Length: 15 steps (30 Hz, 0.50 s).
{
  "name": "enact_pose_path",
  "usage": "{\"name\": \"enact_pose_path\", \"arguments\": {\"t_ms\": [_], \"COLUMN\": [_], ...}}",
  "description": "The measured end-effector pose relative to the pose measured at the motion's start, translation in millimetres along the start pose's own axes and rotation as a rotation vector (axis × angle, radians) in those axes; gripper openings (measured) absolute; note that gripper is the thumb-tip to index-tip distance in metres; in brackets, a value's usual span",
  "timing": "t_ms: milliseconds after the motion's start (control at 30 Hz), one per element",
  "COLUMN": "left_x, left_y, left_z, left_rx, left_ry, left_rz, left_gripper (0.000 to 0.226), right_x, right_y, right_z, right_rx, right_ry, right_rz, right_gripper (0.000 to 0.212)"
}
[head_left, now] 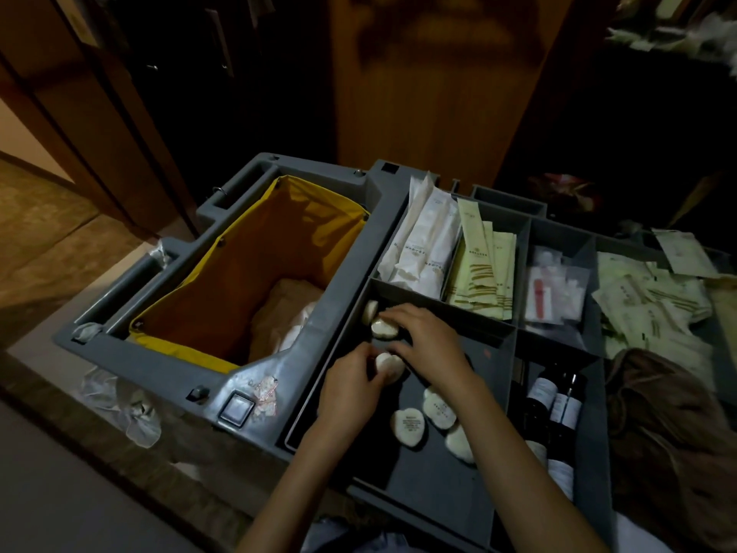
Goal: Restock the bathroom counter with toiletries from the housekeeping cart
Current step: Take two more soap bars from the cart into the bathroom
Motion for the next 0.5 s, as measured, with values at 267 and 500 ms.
{"name": "enact_pose_path", "arguments": {"t_ms": [267,500], "left_x": [4.3,3.7], "left_y": [-2.3,-3.8], "left_z": [-0.8,0.4], "left_rx": [0.138,0.116], "left_ry": [0.02,0.038], "left_rz": [-0.001,0.018], "left_gripper": [0.011,0.013], "right_x": [0.3,0.0], "right_y": [-3.5,-5.2], "right_z": [-1.0,5.3], "right_rx": [0.009,-0.079], "right_ry": [0.023,0.077], "right_rz": [0.05,0.058], "right_gripper": [0.035,0.031]}}
Point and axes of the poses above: each hand's wrist, its own x-axis away from the middle knuckle, its own y-axis out of the palm, z = x × y, the point moved 9 cm from there along -x, towards the middle knuckle, and after that the axes turned 15 degrees about -x, right-handed, at the moved point
